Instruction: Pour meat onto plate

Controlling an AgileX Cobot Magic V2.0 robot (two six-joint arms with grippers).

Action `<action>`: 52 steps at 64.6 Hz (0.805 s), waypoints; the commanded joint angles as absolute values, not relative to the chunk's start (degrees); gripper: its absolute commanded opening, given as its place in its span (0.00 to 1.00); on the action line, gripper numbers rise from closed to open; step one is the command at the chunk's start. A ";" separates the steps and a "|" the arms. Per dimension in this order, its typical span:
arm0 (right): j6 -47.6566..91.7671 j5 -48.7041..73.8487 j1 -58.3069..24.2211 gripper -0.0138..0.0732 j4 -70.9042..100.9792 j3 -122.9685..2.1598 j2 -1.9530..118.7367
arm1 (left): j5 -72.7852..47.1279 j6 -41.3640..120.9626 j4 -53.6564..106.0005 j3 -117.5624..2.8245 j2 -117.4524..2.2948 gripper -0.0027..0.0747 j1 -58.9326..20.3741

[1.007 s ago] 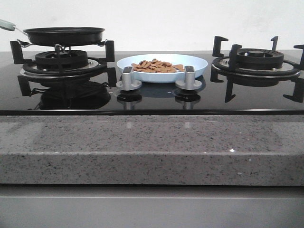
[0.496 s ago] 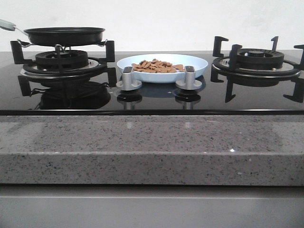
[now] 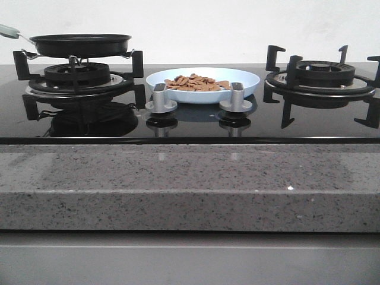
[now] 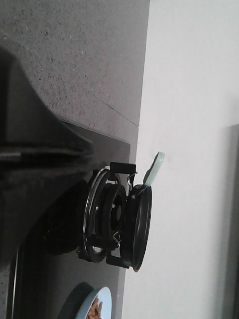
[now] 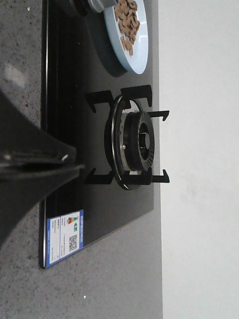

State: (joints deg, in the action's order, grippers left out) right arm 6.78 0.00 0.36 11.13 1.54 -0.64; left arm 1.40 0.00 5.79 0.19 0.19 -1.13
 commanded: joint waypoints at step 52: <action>-4.13 -5.07 0.29 0.03 -0.51 1.19 -1.58 | 5.82 0.00 6.29 0.52 1.12 0.01 -1.11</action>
